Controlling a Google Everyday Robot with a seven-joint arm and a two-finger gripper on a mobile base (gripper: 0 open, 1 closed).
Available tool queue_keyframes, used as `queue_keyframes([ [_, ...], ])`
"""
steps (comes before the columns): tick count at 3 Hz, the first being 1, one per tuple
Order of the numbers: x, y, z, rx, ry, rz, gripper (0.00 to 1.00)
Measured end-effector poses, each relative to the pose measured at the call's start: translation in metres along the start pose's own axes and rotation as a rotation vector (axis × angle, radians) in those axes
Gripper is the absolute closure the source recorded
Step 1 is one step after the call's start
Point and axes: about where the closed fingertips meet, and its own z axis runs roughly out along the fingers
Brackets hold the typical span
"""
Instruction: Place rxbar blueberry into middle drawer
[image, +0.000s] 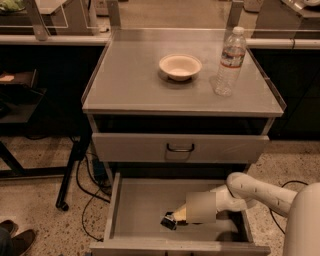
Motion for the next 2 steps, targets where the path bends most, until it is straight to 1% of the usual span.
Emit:
queue_keyframes([
  [1, 0.0, 0.0, 0.0, 0.0, 0.0, 0.0, 0.59],
  [2, 0.0, 0.0, 0.0001, 0.0, 0.0, 0.0, 0.34],
])
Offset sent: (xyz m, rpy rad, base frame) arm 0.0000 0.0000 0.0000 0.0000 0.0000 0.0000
